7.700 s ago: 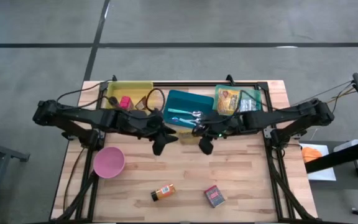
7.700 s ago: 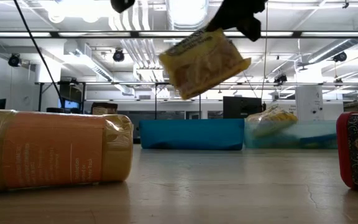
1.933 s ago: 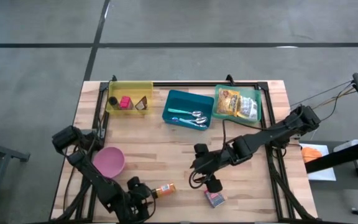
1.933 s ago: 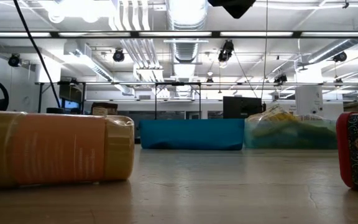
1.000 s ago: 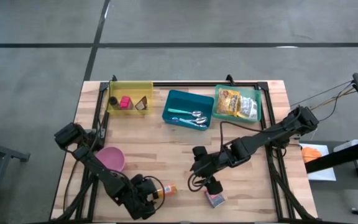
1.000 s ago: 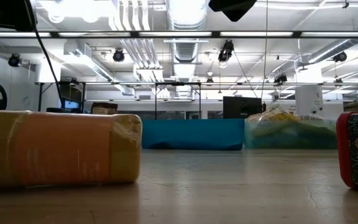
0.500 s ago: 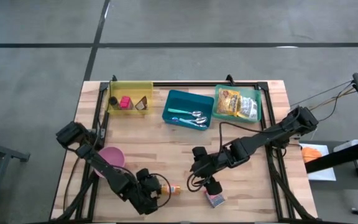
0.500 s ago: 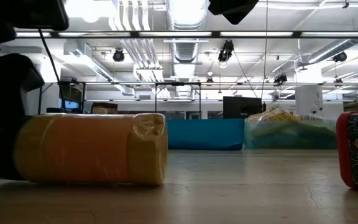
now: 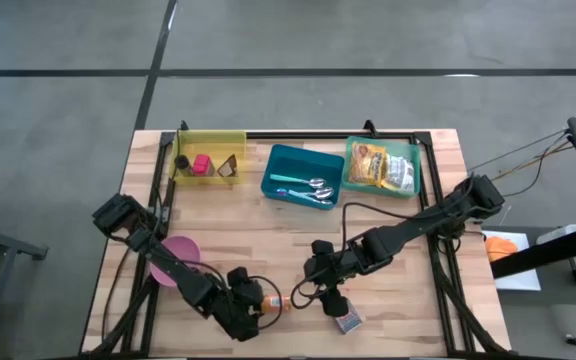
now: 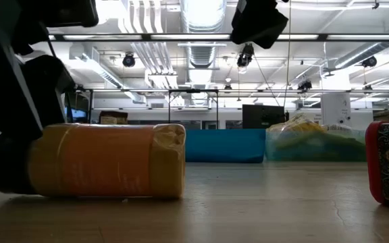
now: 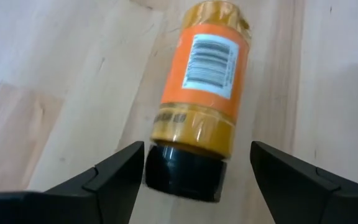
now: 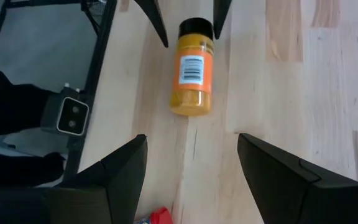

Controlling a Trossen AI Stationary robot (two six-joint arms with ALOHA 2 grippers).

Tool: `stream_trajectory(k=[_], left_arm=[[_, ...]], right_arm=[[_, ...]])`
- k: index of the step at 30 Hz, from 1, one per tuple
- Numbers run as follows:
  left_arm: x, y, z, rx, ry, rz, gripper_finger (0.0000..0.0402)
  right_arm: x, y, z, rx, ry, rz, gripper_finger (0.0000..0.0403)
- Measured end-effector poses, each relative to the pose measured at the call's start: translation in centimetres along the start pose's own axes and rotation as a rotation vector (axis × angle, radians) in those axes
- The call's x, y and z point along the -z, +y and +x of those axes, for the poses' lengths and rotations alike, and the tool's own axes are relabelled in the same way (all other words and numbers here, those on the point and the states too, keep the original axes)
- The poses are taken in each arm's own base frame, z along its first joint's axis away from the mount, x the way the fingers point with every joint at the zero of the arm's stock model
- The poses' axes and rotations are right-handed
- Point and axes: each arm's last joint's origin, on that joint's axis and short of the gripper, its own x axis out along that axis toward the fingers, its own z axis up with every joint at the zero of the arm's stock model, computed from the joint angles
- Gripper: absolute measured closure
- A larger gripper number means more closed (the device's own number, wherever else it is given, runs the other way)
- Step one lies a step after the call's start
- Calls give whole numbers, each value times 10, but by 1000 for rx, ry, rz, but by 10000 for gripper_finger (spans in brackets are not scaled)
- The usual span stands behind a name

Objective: Pick & Place Food Item
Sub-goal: Put the black seasoning bottle into the yellow bin

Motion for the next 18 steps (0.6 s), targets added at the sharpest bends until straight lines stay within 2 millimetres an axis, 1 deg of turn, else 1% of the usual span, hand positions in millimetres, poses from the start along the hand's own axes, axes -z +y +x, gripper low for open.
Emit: stream_trajectory(k=[8, 12, 16, 18], left_arm=[[-4, 3, 2, -4, 0, 120, 106], [-2, 6, 13, -14, 35, 165, 131], [1, 6, 25, -1, 56, 160, 162], [1, 5, 26, 11, 59, 153, 172]], right_arm=[[0, 1, -1, -5, -2, 8, 156], [0, 4, -1, -13, -11, 4, 156], [0, 6, -1, -20, -14, 3, 156], [1, 7, -1, -22, -14, 3, 156]])
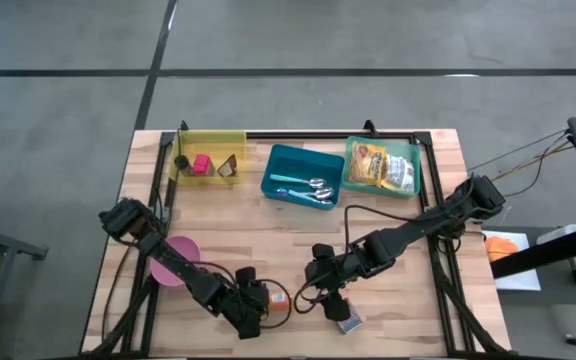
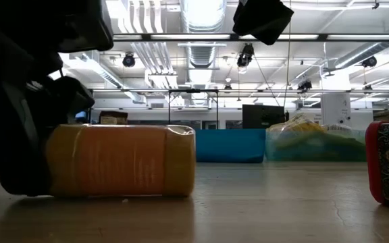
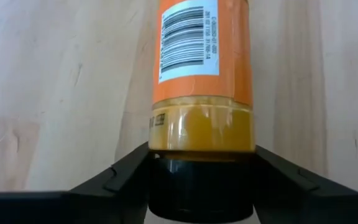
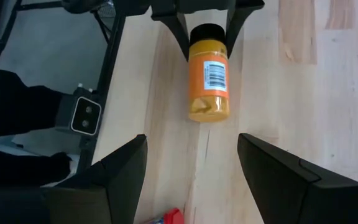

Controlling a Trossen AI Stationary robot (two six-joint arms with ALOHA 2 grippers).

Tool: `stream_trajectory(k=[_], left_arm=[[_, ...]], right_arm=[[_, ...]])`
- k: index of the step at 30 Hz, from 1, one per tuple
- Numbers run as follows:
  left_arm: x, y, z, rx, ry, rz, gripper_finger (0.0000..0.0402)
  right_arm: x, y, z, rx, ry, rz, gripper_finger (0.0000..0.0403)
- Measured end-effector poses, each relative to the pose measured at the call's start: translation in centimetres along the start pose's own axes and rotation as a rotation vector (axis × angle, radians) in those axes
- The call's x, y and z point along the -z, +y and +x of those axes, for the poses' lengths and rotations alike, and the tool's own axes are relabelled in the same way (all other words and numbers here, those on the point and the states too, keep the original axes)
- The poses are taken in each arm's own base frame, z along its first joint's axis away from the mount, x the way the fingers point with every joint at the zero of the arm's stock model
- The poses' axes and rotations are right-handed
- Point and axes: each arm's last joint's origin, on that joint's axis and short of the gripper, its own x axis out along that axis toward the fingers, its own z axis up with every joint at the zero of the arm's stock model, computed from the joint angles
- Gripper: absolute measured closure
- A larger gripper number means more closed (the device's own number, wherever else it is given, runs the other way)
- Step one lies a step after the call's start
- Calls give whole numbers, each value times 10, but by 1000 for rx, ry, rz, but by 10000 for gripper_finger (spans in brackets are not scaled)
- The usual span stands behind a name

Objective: Pick & Place Food Item
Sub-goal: Put the black seasoning bottle into the yellow bin

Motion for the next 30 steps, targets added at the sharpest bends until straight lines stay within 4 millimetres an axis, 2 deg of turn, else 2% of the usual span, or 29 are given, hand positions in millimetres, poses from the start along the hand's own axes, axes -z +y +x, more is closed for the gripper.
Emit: stream_trajectory(k=[5, 12, 18, 22, 25, 30], left_arm=[[-2, 3, 0, -1, 9, -18, 194], [-14, 6, -11, 41, -4, -117, 194], [-39, 24, -27, 111, -7, -418, 194], [-62, 43, -39, 177, -25, -624, 194], [-81, 59, -50, 241, -88, -716, 194], [-109, 81, -75, 374, -211, -749, 194]], right_arm=[[0, 1, 0, -1, 1, -3, 156], [0, 2, -4, -5, -5, -38, 156], [-1, 12, -21, 73, -15, -214, 156], [-7, 26, -43, 265, -11, -415, 156], [-11, 34, -55, 394, -13, -518, 156], [-17, 39, -65, 468, -42, -574, 156]])
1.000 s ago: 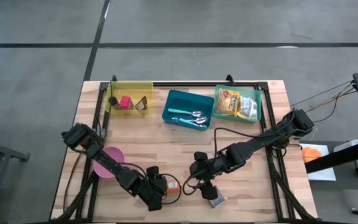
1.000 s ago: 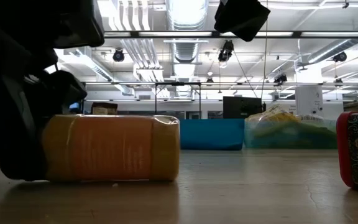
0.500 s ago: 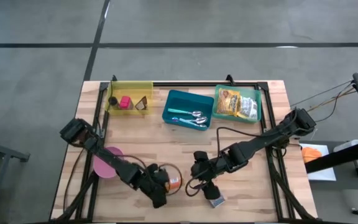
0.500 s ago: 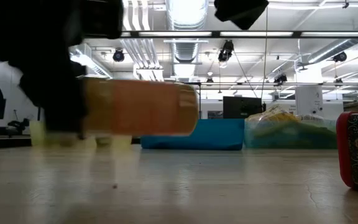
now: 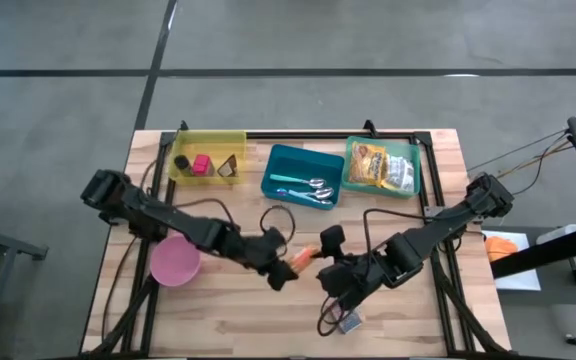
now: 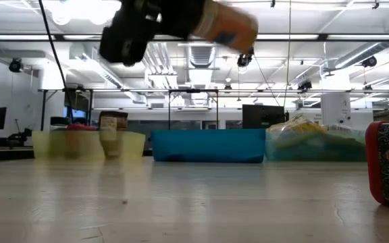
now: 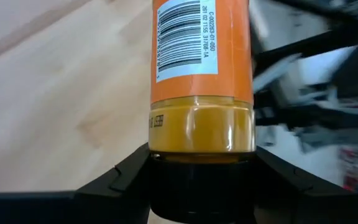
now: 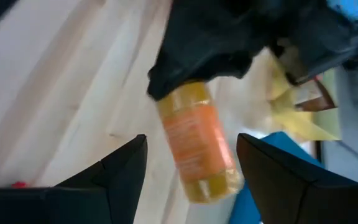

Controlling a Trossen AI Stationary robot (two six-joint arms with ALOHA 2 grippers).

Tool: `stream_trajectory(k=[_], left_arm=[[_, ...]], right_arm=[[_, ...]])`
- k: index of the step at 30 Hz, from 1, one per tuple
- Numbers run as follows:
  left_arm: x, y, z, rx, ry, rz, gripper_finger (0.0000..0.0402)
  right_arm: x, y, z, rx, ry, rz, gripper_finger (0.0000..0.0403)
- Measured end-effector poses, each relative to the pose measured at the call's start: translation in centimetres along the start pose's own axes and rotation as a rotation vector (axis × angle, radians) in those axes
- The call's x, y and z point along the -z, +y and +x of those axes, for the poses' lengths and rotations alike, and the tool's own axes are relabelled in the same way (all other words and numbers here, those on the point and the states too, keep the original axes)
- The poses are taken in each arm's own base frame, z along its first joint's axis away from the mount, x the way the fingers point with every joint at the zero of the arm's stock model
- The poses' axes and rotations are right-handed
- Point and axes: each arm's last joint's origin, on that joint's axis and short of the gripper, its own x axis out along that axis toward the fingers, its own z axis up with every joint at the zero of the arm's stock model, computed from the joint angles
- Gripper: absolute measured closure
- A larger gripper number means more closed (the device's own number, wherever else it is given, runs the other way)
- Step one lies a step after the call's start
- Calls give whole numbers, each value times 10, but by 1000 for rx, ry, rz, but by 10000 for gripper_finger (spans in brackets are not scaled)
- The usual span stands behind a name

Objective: Pick & Place Food Item
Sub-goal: Put the black seasoning bottle into the yellow bin

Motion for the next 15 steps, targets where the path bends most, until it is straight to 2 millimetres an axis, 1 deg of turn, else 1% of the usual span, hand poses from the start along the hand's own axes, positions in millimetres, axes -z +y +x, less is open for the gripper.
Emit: stream_trajectory(k=[4, 8, 11, 15], left_arm=[[-19, -7, -20, 103, 6, 12, 194], [-29, -10, -34, 157, 24, -4, 194], [-34, -9, -38, 175, 46, -27, 194], [-37, -8, -38, 186, 69, -51, 194]], right_arm=[[3, -1, -2, 45, 31, -61, 156], [4, -3, -2, 105, 42, -141, 156], [3, -6, -4, 208, 56, -194, 156], [-3, -12, -8, 235, 39, -182, 156]])
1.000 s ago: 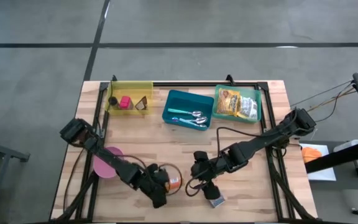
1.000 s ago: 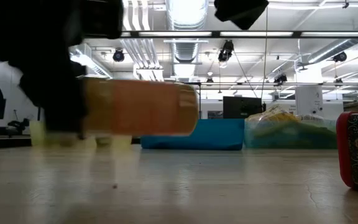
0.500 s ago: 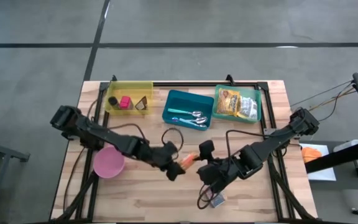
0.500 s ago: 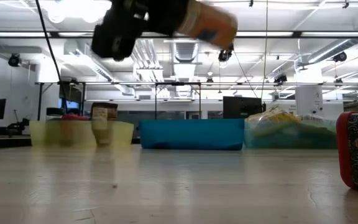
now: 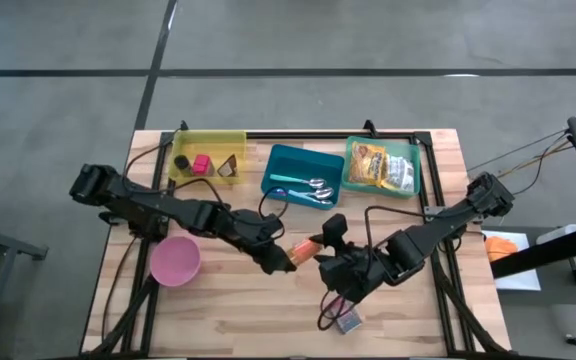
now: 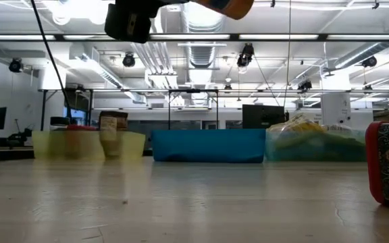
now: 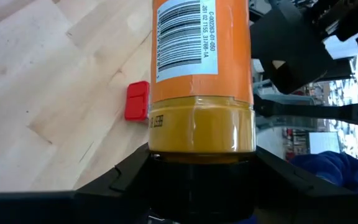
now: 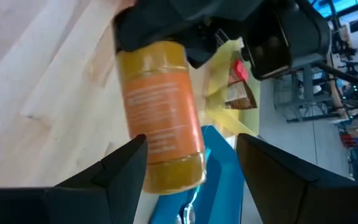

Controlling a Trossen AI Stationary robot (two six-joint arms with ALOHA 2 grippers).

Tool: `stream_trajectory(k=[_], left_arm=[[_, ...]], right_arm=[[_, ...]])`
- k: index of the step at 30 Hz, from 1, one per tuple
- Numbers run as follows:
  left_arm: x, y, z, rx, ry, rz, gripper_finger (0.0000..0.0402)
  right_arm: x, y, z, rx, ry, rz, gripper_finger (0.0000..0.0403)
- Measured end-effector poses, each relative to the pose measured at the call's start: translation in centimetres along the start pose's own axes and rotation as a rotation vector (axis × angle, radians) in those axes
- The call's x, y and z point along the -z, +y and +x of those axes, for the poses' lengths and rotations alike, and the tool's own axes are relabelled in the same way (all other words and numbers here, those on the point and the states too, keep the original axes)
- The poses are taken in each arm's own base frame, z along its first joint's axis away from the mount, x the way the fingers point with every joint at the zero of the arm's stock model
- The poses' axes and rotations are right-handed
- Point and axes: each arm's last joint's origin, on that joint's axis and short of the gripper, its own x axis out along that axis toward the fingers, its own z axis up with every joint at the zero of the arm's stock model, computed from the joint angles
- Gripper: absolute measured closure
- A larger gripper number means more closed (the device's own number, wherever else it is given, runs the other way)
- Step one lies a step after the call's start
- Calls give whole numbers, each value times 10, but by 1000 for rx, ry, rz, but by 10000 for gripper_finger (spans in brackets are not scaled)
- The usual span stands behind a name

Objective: Pick & Place Food Item
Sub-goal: Put the black seasoning bottle into the yellow bin

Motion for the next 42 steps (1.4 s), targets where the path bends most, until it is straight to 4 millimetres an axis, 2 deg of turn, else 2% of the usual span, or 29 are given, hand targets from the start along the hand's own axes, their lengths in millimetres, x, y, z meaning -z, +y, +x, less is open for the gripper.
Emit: stream_trajectory(k=[17, 23, 31, 42], left_arm=[[-7, 3, -1, -1, 2, -13, 194], [-6, 3, -1, 9, 7, -4, 194], [-6, 3, -1, 10, 16, -12, 194], [-9, 4, -2, 9, 10, -19, 194]], right_arm=[[3, -11, 14, -215, -22, 80, 156], [1, -13, 11, -107, -10, 20, 156], [2, -12, 11, -86, -6, -73, 156], [3, -15, 16, -183, -20, 41, 156]])
